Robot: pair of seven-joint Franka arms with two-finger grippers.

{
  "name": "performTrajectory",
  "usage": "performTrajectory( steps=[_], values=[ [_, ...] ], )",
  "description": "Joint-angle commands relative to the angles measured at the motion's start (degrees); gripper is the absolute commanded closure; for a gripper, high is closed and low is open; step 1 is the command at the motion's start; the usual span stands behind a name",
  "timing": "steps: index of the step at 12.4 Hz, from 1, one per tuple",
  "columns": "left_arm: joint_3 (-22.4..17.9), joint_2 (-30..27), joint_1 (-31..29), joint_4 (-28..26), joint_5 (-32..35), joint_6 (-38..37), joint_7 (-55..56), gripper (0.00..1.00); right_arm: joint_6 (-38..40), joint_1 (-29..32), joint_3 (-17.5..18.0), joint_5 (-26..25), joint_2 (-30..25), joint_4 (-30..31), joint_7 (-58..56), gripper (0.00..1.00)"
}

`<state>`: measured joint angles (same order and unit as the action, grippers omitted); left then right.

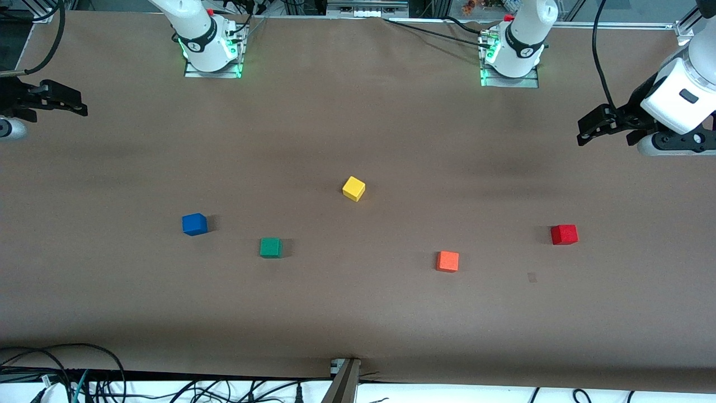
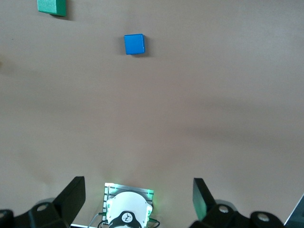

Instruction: Pass red block to right arm, stack on blue

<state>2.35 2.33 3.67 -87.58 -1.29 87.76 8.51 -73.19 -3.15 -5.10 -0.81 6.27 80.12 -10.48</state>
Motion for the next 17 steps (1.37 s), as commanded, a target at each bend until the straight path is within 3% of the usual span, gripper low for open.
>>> performTrajectory(
  steps=[1, 17],
  values=[
    [0.5, -1.4, -0.2, -1.5, 0.5, 0.7, -0.8, 0.0, -0.2, 0.4, 0.0, 0.2, -0.2, 0.3, -0.9, 0.0],
    [0.7, 0.5, -0.2, 0.5, 0.8, 3.3, -1.1, 0.0, -0.5, 0.5, 0.0, 0.2, -0.2, 0.3, -0.9, 0.0]
  ],
)
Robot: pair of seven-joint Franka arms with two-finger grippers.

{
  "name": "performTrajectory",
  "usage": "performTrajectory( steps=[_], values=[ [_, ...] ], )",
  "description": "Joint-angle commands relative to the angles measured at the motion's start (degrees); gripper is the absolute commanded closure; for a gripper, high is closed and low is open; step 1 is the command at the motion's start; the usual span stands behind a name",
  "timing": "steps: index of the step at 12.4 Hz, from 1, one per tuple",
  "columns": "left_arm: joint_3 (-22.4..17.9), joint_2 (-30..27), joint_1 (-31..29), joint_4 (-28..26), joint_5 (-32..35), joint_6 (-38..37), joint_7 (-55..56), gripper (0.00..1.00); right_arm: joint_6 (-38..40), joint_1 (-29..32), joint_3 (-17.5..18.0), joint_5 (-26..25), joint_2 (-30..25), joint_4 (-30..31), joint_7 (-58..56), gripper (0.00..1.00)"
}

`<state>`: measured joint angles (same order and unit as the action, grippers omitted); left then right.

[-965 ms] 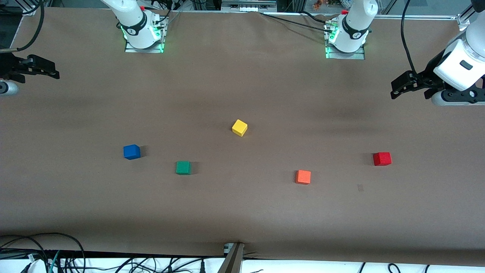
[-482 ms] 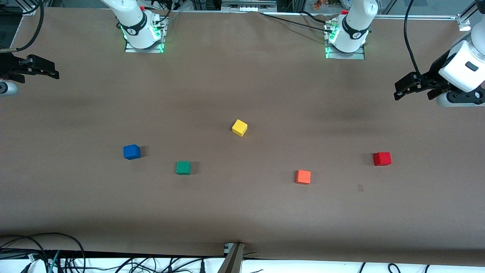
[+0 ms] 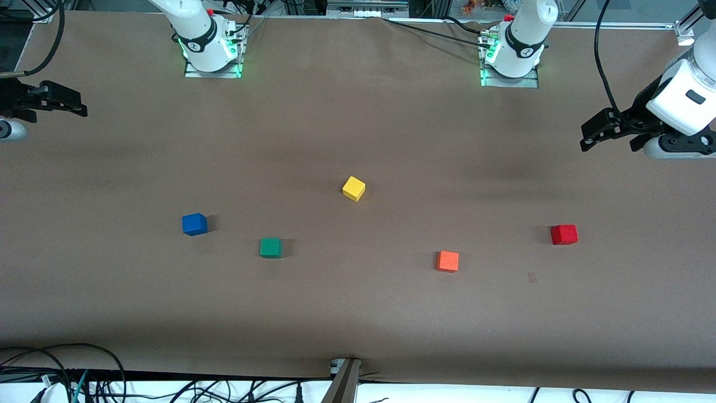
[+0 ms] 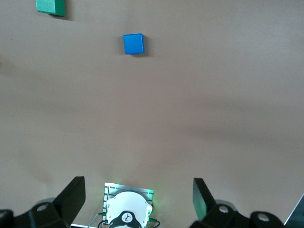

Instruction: Pass red block to right arm, stack on blue

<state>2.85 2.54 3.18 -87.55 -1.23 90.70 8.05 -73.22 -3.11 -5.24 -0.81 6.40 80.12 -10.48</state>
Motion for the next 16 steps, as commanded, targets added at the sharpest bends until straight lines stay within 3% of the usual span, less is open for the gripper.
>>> performTrajectory(
  steps=[1, 5, 6, 8, 13, 16],
  values=[
    [0.1, 0.4, 0.1, 0.4, 2.0, 0.7, -1.0, 0.0, -0.7, 0.5, 0.1, 0.2, -0.3, 0.3, -0.9, 0.0],
    [-0.6, 2.1, -0.6, 0.5, 5.9, -0.3, -1.2, 0.0, -0.7, 0.5, 0.1, 0.2, -0.3, 0.3, -0.9, 0.0],
    [-1.0, 1.7, -2.2, 1.7, 6.6, -2.1, -6.1, 0.0, -0.8, 0.6, 0.1, 0.2, -0.3, 0.3, -0.9, 0.0],
    [-1.1, 2.3, -6.9, 4.8, 7.1, -3.7, -23.8, 0.0, -1.1, 0.6, 0.1, 0.1, -0.3, 0.3, -0.9, 0.0],
    [-1.1, 7.0, -22.1, 7.7, 9.5, -3.1, -53.4, 0.0, -1.1, 0.6, 0.1, 0.1, -0.3, 0.3, -0.9, 0.0],
    [-1.0, 13.6, -30.9, 8.9, 10.2, 6.1, -75.0, 0.0, -1.1, 0.6, 0.1, 0.2, -0.3, 0.3, -0.9, 0.0]
  ],
)
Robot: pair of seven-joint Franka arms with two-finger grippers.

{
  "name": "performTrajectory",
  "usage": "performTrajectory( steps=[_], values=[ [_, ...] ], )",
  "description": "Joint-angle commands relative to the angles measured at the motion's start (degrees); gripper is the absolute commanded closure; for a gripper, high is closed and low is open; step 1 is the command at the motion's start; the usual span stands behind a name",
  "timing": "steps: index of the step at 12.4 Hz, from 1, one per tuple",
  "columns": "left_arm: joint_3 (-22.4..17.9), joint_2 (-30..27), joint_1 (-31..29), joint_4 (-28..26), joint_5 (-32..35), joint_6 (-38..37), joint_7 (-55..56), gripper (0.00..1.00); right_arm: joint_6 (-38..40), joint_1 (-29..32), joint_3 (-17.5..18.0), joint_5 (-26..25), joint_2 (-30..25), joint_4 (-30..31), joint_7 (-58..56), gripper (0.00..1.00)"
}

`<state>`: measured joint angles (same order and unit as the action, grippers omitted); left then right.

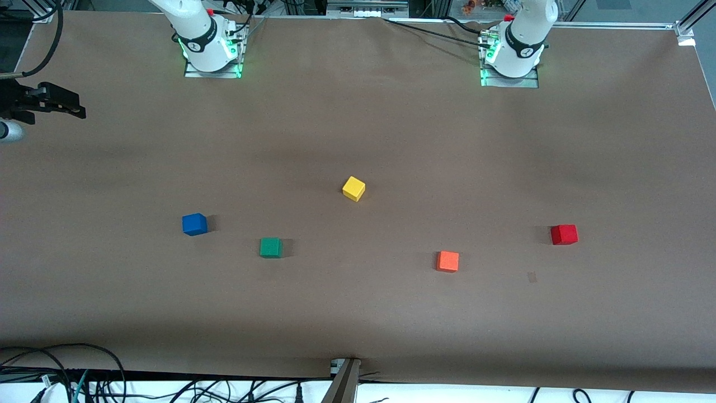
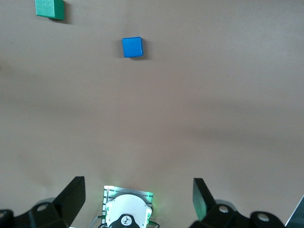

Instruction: Pass red block to right arm, stack on blue

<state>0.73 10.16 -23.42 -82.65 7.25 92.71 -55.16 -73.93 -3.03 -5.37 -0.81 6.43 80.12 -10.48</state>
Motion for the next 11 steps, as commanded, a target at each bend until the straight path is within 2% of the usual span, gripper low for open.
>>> performTrajectory(
  steps=[1, 4, 8, 11],
  values=[
    [1.1, 8.4, -5.8, 4.6, 1.6, 7.5, -19.8, 0.0, -0.4, 0.5, 0.2, 0.2, -0.3, 0.3, -0.9, 0.0],
    [1.5, 16.5, -10.6, 7.6, 0.0, 11.6, -36.0, 0.0, -0.4, 0.5, 0.2, 0.1, -0.3, 0.3, -0.9, 0.0],
    [1.4, 28.2, -12.1, 8.3, -12.1, 15.9, -54.4, 0.0, -0.4, 0.5, 0.2, 0.2, -0.2, 0.3, -0.9, 0.0],
    [1.5, 38.0, -12.3, 12.8, -25.5, 15.5, -68.2, 0.0, -0.4, 0.5, 0.2, 0.2, -0.1, 0.3, -0.9, 0.0]
  ],
)
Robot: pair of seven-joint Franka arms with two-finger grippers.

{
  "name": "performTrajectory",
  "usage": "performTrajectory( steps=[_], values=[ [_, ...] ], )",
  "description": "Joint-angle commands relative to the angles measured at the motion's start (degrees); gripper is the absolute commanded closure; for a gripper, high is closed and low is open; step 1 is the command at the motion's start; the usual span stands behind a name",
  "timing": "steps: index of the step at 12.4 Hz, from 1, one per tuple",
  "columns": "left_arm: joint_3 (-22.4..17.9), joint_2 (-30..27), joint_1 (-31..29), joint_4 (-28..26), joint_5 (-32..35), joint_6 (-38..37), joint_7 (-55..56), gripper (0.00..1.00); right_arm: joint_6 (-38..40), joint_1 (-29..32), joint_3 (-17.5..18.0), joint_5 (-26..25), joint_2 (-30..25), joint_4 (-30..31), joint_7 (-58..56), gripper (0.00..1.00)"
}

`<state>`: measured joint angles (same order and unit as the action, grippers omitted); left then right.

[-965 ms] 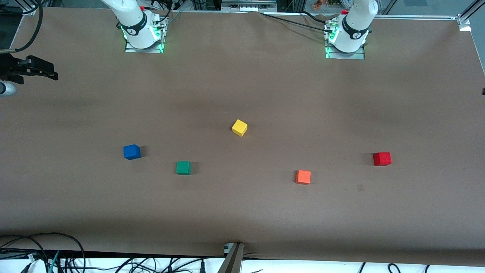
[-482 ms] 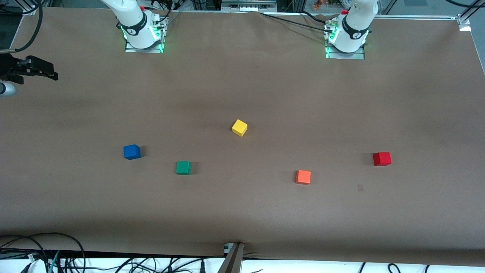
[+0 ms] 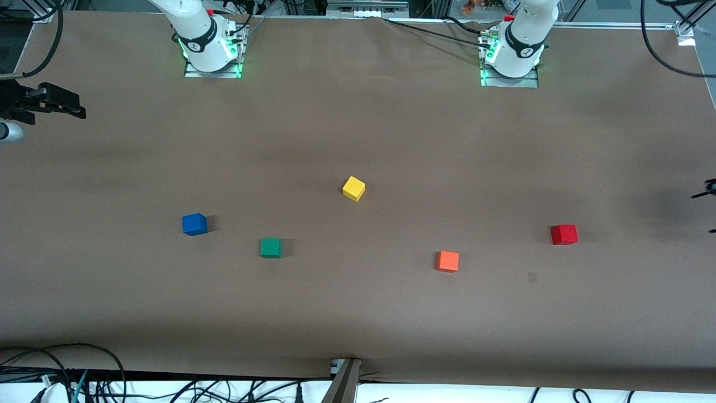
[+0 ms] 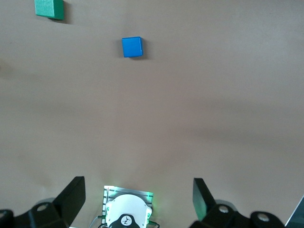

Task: Pass red block to right arm, stack on blue
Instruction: 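Reach the left gripper down to the red cube and close on it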

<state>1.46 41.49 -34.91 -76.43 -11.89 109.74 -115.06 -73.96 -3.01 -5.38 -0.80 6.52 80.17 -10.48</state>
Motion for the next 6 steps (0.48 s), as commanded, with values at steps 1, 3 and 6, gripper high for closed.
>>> performTrajectory(
  steps=[1, 3, 6],
  values=[
    [1.1, 8.9, -0.3, 7.6, -9.9, -2.0, -12.1, 0.0, -0.4, 0.5, 0.2, 0.2, -0.2, 0.3, -0.9, 0.0],
    [1.3, 10.9, 0.7, 7.8, -14.4, -4.8, -15.2, 0.0, -0.5, 0.5, 0.2, 0.2, -0.2, 0.3, -0.9, 0.0],
    [1.4, 16.2, 1.5, 8.0, -23.8, -9.3, -20.9, 0.0, -0.7, 0.5, 0.1, 0.2, 0.1, 0.2, -0.9, 0.0]
  ],
)
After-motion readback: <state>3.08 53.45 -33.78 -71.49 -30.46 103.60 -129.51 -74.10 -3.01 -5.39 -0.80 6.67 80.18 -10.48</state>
